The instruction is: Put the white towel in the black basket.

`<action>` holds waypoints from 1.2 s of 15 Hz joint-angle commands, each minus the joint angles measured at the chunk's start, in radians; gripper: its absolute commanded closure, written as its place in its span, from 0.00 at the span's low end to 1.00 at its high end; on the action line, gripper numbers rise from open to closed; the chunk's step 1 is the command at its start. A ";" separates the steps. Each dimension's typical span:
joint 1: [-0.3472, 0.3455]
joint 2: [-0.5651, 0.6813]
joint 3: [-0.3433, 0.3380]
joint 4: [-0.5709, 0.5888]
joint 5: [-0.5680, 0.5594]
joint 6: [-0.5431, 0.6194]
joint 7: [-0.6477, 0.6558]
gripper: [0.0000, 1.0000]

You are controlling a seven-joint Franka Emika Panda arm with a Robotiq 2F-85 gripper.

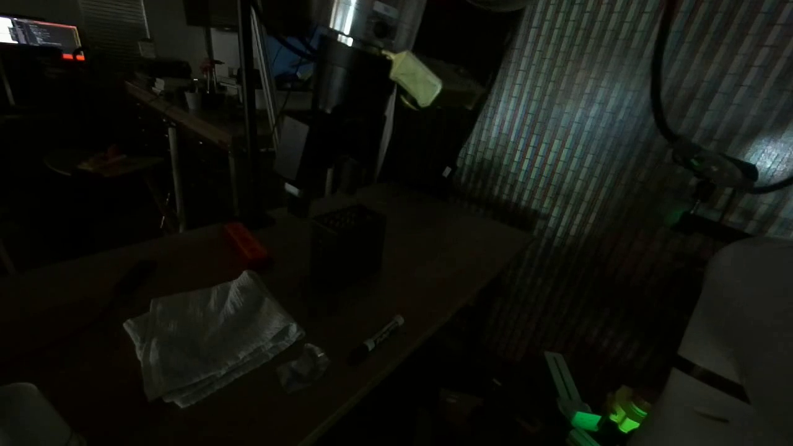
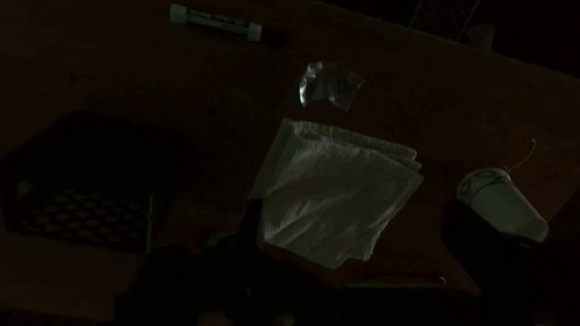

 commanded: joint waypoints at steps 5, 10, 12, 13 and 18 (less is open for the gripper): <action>0.025 0.378 0.014 0.274 -0.001 0.164 -0.090 0.00; 0.023 0.614 0.031 0.392 0.002 0.236 -0.147 0.00; 0.021 0.703 0.041 0.435 -0.012 0.257 -0.157 0.00; 0.020 0.747 0.045 0.456 -0.019 0.265 -0.161 0.00; 0.010 0.929 0.056 0.525 -0.043 0.295 -0.202 0.00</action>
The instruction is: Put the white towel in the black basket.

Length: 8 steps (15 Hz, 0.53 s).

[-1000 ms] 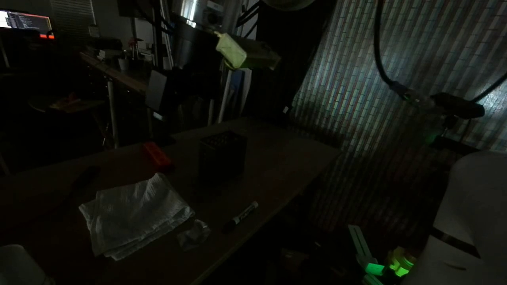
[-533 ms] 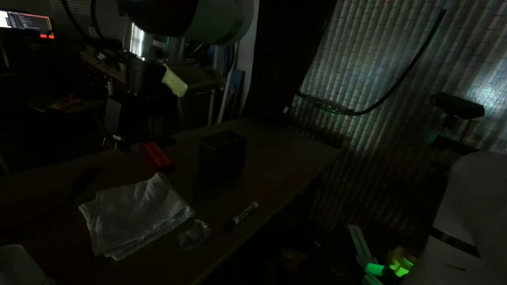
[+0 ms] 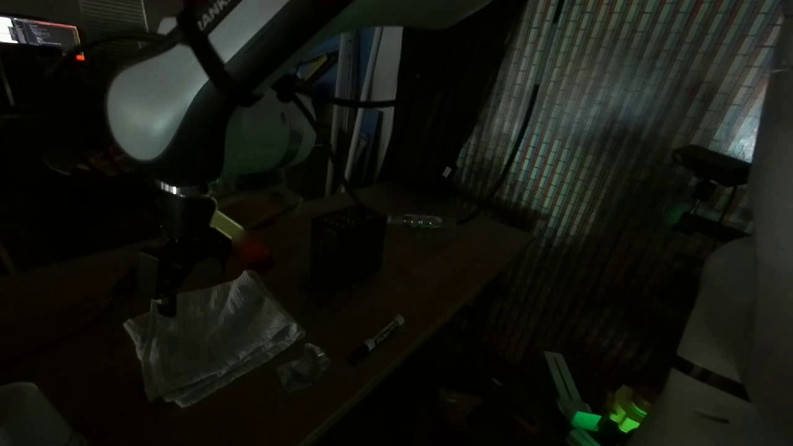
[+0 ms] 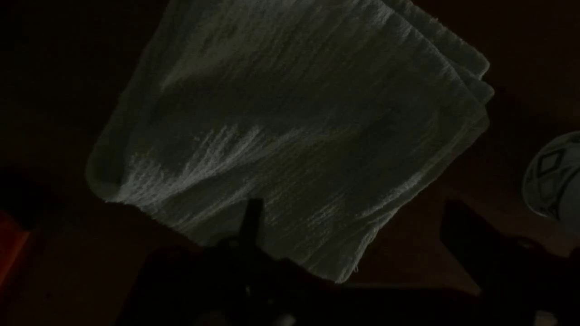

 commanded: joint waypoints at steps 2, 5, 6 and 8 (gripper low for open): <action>-0.025 0.162 0.008 0.090 -0.038 0.026 -0.043 0.00; -0.043 0.237 0.006 0.111 -0.049 0.038 -0.055 0.00; -0.049 0.253 0.006 0.116 -0.050 0.042 -0.057 0.00; -0.063 0.259 0.019 0.113 -0.031 0.044 -0.066 0.25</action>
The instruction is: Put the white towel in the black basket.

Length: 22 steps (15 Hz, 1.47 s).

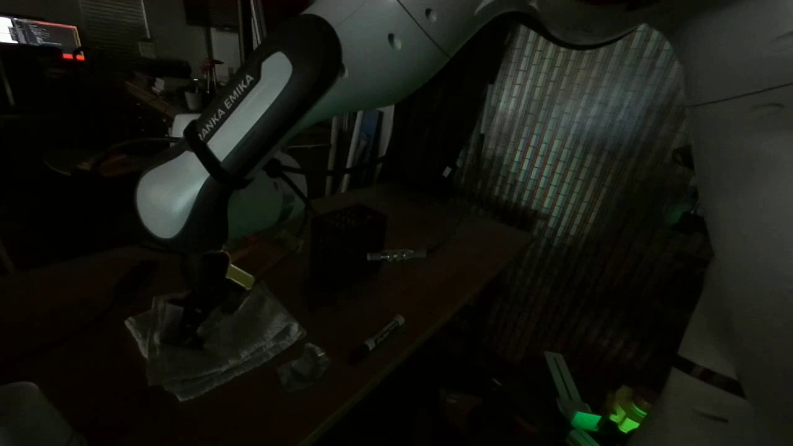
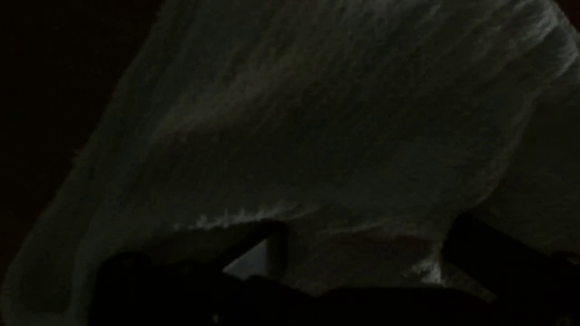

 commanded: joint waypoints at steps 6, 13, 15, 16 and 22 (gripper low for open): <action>-0.058 -0.024 0.059 -0.046 0.064 0.017 -0.019 0.66; -0.093 -0.123 0.060 -0.125 0.103 0.006 -0.024 1.00; -0.114 -0.162 0.062 -0.152 0.127 0.005 -0.034 0.99; -0.121 -0.177 0.060 -0.163 0.136 0.005 -0.037 1.00; -0.179 -0.351 0.040 -0.238 0.245 -0.006 -0.056 1.00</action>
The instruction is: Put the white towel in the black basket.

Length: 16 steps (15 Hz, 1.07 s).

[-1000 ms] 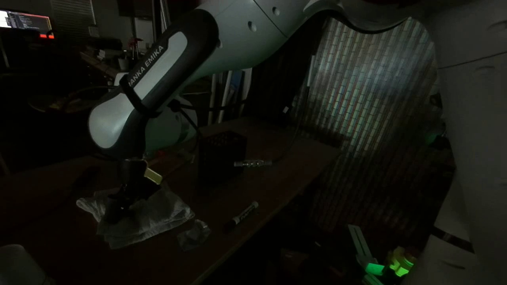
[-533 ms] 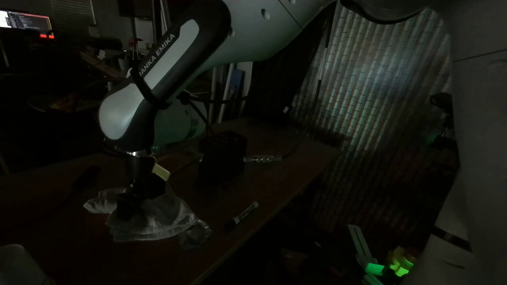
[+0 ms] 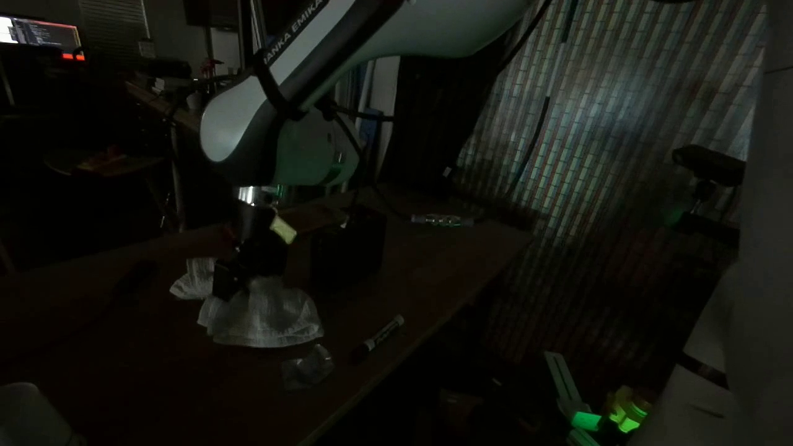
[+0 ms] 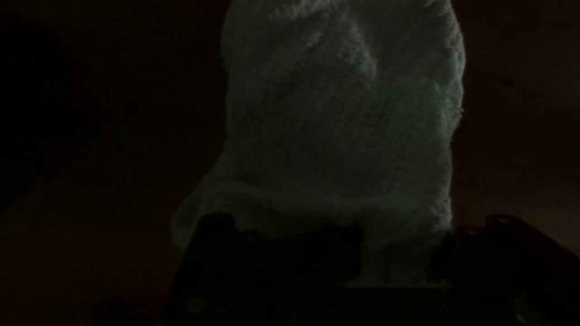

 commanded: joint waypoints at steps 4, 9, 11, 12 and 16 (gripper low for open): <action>-0.045 -0.253 -0.060 -0.074 0.145 -0.056 -0.016 1.00; -0.054 -0.353 -0.171 -0.075 0.129 -0.071 -0.020 1.00; -0.056 -0.365 -0.204 -0.071 0.088 -0.049 -0.024 1.00; -0.056 -0.365 -0.216 -0.067 0.059 -0.043 -0.029 1.00; -0.056 -0.338 -0.241 -0.065 -0.112 -0.025 -0.029 1.00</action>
